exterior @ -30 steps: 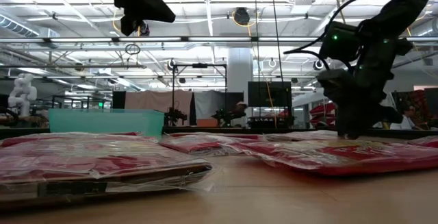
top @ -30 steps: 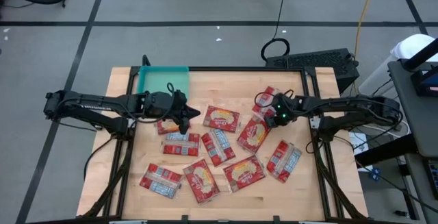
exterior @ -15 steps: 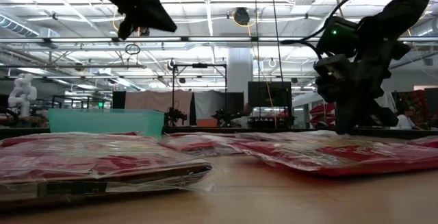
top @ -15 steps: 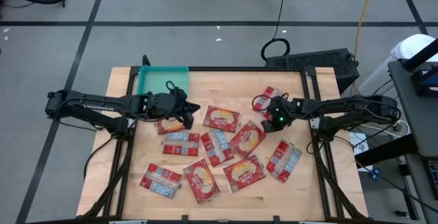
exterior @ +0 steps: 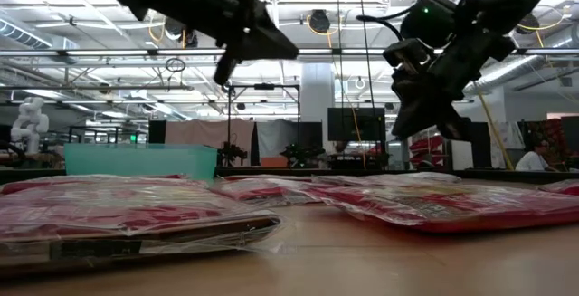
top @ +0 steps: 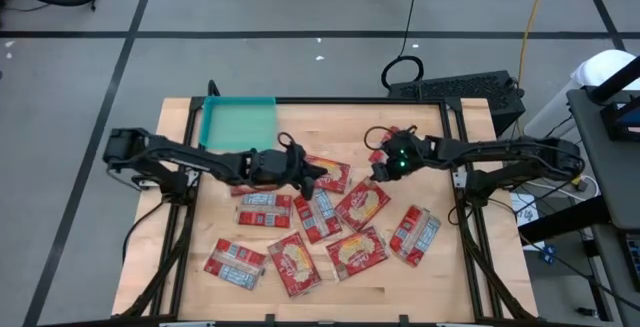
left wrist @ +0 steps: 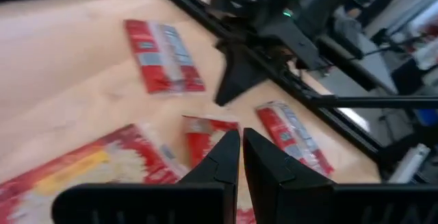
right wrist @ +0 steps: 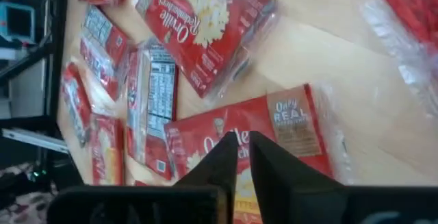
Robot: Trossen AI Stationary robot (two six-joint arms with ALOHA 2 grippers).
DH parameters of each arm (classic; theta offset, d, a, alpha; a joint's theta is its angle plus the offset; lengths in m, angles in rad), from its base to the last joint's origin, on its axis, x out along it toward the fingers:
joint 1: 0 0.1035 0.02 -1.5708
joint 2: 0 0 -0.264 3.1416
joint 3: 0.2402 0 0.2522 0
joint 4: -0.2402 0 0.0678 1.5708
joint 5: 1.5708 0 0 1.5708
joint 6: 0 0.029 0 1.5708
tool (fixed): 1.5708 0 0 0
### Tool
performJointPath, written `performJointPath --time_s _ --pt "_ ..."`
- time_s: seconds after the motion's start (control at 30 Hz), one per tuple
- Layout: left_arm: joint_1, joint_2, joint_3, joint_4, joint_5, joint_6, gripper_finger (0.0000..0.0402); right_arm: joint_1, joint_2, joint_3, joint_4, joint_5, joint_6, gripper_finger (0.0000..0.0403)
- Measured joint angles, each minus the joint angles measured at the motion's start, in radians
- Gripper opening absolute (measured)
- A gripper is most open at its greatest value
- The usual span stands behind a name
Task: Sort popcorn bags into baskets
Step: Put the red popcorn bag into the blue bin
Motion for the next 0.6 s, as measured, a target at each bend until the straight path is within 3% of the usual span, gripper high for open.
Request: performJointPath --time_s 0.2,0.4,0.6 --pt "-0.034 0.113 0.102 0.017 0.096 0.061 0.0024 -0.04 0.089 0.0 -0.028 -0.045 -0.101 0.01" --pt "-0.07 0.274 0.226 -0.038 0.101 0.161 0.0024 -0.076 0.188 0.0 -0.002 -0.061 -0.188 0.0173" --pt "-0.067 0.394 0.311 -0.033 0.132 0.158 0.0024 -0.08 0.235 0.005 0.0 -0.128 -0.208 0.0205"
